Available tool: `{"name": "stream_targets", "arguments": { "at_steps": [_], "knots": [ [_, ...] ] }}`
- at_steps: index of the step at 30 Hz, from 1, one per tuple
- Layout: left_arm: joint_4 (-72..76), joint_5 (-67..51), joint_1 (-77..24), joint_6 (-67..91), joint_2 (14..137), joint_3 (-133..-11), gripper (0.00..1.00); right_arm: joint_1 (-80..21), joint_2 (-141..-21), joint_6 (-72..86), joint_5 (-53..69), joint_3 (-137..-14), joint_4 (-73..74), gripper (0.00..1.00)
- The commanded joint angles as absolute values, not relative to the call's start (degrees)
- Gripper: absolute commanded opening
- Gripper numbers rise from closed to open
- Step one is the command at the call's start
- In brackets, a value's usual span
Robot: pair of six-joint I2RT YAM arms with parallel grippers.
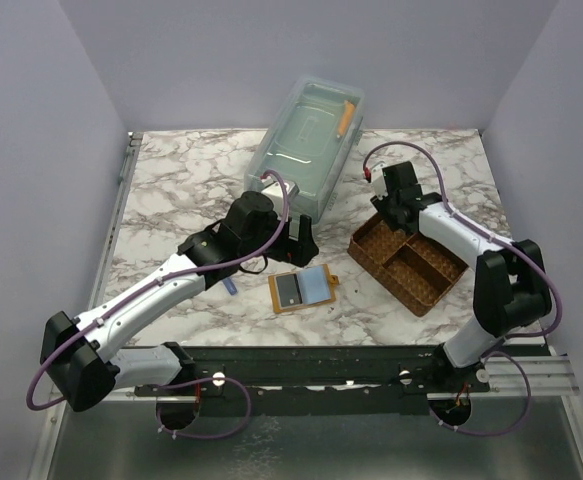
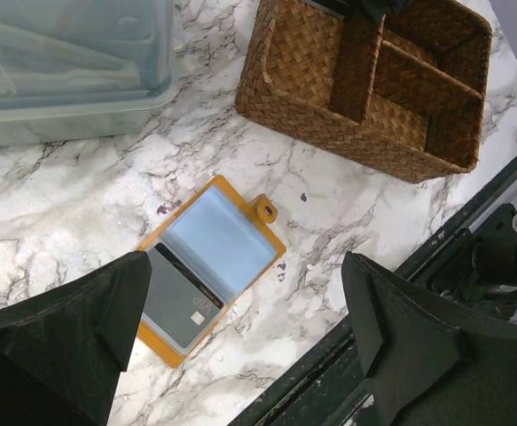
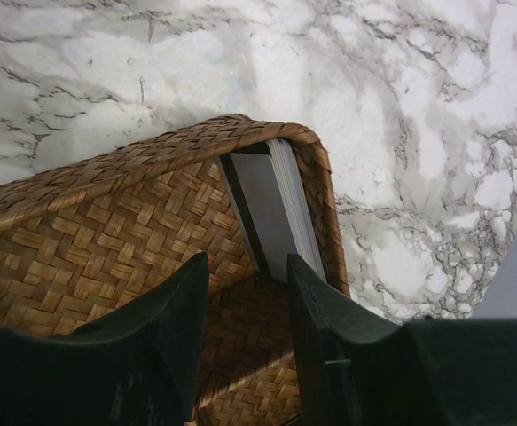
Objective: Put the credit cards into the card holder
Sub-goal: Pick up the credit card from the storage box.
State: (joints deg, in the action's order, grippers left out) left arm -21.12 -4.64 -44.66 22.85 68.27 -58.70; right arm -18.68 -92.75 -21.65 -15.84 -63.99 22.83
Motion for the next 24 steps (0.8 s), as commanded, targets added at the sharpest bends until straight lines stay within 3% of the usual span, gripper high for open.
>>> {"name": "stream_targets", "arguments": {
  "at_steps": [1, 24],
  "knots": [
    [-22.06, -2.64, -45.00, 22.11, 68.76, -58.35, 0.97, -18.63, -95.01, -25.57, -17.90, -61.94, 18.64, 0.44],
    [-22.32, -1.70, -45.26, 21.46, 69.83, -58.27, 0.97, -18.63, -100.75, -34.09, -24.32, -59.77, 10.22, 0.44]
  ]
}}
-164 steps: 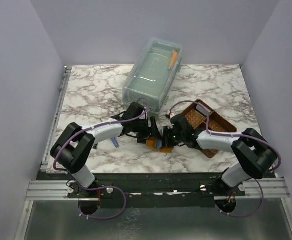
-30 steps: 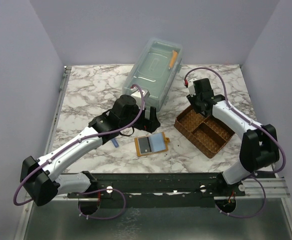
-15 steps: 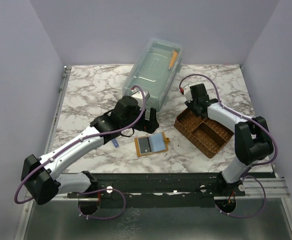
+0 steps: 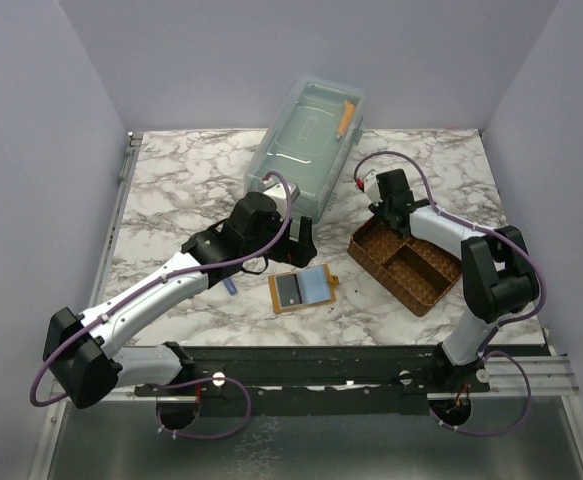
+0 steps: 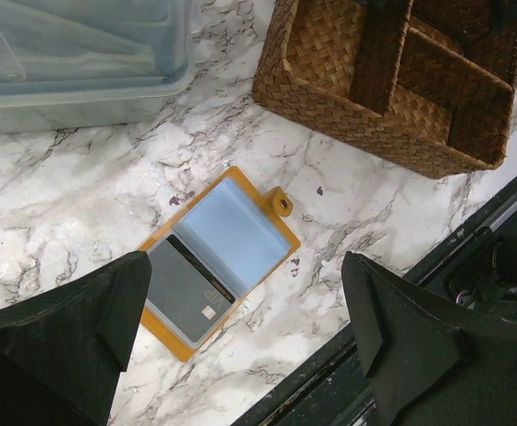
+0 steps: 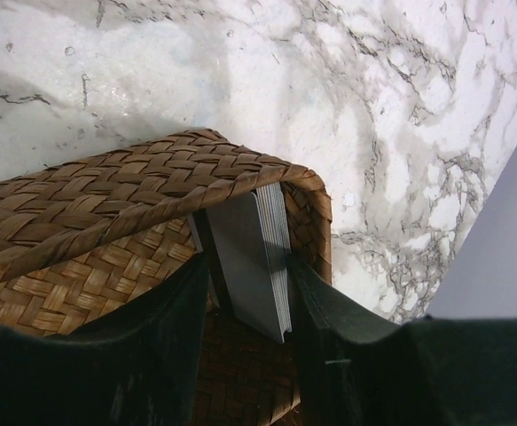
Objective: Put the credit cards into the card holder
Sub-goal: Pick up the credit card from the storage box.
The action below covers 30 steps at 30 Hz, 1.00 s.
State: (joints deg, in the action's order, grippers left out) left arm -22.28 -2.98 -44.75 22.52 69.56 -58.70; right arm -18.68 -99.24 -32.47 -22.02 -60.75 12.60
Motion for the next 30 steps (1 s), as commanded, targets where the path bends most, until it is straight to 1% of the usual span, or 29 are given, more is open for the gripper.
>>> {"name": "stream_targets", "arguments": {
  "at_steps": [1, 6, 10, 18, 26, 30],
  "knots": [
    [-22.32, -1.65, -45.26, 21.37, 69.79, -58.32, 0.97, -18.63, -100.85, -34.17, -24.33, -59.51, 9.86, 0.44],
    [-22.50, -1.23, -45.42, 21.18, 69.70, -58.36, 0.97, -18.63, -101.73, -34.71, -25.74, -59.10, 8.75, 0.46],
    [-22.50, -1.32, -45.43, 21.14, 69.61, -58.38, 0.97, -18.61, -102.01, -34.83, -26.61, -58.87, 7.99, 0.44],
    [-22.63, -1.05, -45.48, 20.94, 69.79, -58.36, 0.97, -18.63, -101.42, -36.38, -28.95, -58.63, 6.07, 0.29],
    [-22.68, -1.05, -45.62, 20.93, 69.77, -58.36, 0.97, -18.63, -101.53, -36.47, -29.04, -59.17, 6.73, 0.12],
    [-22.68, -0.98, -45.59, 20.83, 69.78, -58.36, 0.97, -18.58, -101.30, -35.99, -29.36, -60.74, 8.67, 0.05]
  ]
}}
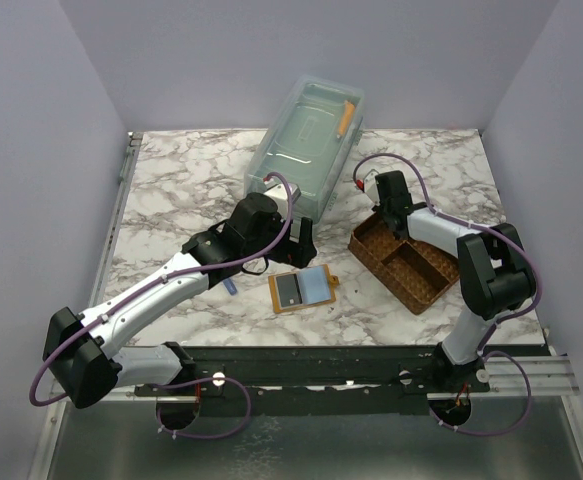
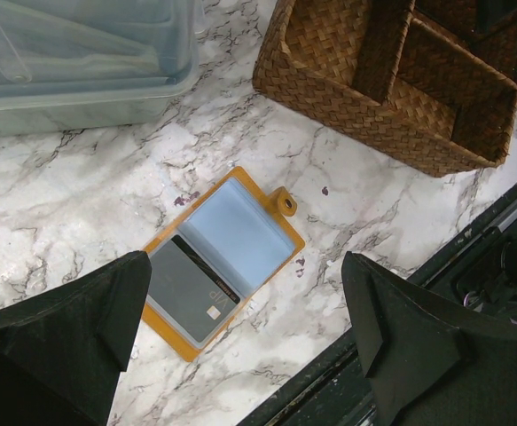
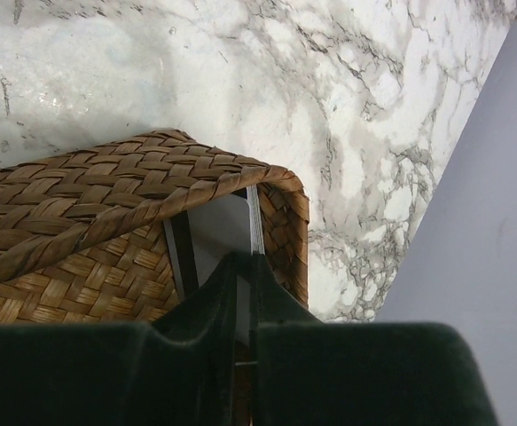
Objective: Put the credit cards into the card holder
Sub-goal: Pick up the credit card from the storage box.
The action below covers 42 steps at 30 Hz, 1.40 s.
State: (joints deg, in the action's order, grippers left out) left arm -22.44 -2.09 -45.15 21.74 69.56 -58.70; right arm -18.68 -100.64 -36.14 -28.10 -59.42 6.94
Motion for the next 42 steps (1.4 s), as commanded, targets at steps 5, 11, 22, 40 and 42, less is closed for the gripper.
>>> {"name": "stream_targets", "arguments": {
  "at_steps": [5, 11, 22, 40, 42],
  "knots": [
    [-22.77, -1.14, -45.62, 20.83, 69.70, -58.36, 0.97, -18.61, -100.44, -35.36, -29.31, -62.47, 11.11, 0.03],
    [-22.73, -1.40, -45.69, 20.87, 69.69, -58.27, 0.97, -18.63, -99.29, -35.39, -29.35, -62.82, 12.90, 0.02],
    [-22.68, -1.99, -45.79, 20.92, 69.53, -58.18, 0.97, -18.41, -96.11, -35.84, -26.51, -62.97, 13.88, 0.04],
    [-22.64, -3.29, -45.96, 21.03, 69.52, -57.92, 0.97, -10.48, -95.08, -30.56, -1.43, -69.94, 24.43, 0.00],
    [-22.60, -3.34, -45.94, 21.01, 69.60, -57.92, 0.97, -9.58, -94.60, -30.15, 1.15, -70.28, 25.13, 0.00]
  ]
}}
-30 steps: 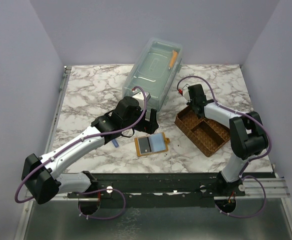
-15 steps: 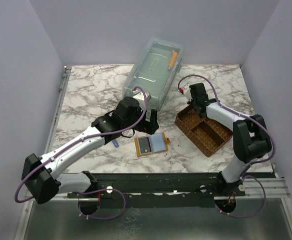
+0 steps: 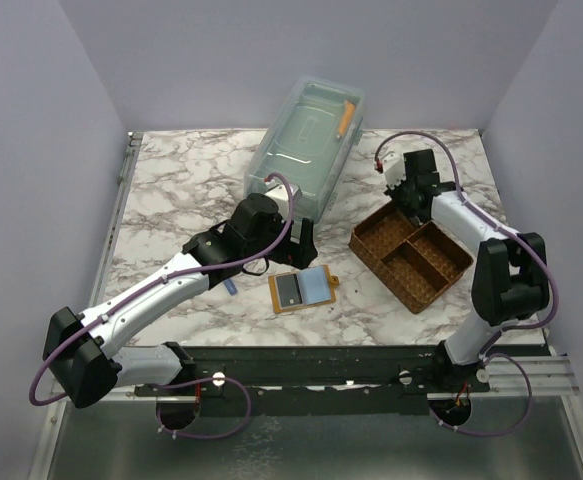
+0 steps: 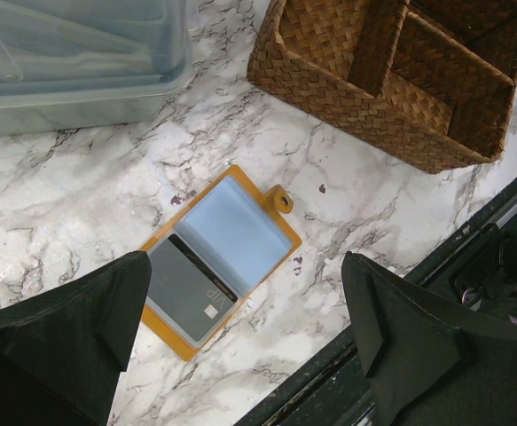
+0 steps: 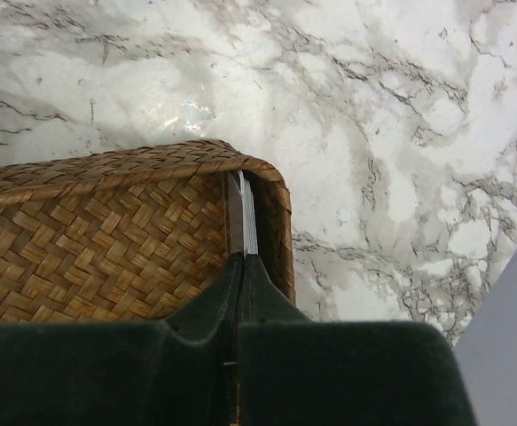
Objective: Put the credit cards into the card holder
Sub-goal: Pick up the credit card from the storage box.
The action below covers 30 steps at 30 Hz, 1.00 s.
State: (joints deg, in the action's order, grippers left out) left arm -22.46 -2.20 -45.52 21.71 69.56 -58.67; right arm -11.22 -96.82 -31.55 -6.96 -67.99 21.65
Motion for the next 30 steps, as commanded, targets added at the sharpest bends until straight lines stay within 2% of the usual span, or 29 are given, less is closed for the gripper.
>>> {"name": "stream_targets", "arguments": {
  "at_steps": [1, 14, 23, 30],
  "knots": [
    [-22.52, -3.34, -45.99, 21.01, 69.60, -57.88, 0.97, -9.09, -94.41, -29.84, 2.21, -70.39, 25.15, 0.00],
    [-22.25, -4.51, -46.12, 21.35, 70.01, -57.58, 0.97, -2.18, -93.10, -22.50, 15.64, -72.90, 28.30, 0.00],
    [-21.89, -5.33, -46.09, 21.78, 72.15, -57.70, 0.97, 0.95, -88.14, -14.75, 12.13, -72.13, 28.02, 0.00],
    [-20.83, -7.65, -45.99, 23.82, 74.71, -58.54, 0.97, 0.97, -86.03, -7.03, 15.85, -71.72, 28.00, 0.00]
  ]
}}
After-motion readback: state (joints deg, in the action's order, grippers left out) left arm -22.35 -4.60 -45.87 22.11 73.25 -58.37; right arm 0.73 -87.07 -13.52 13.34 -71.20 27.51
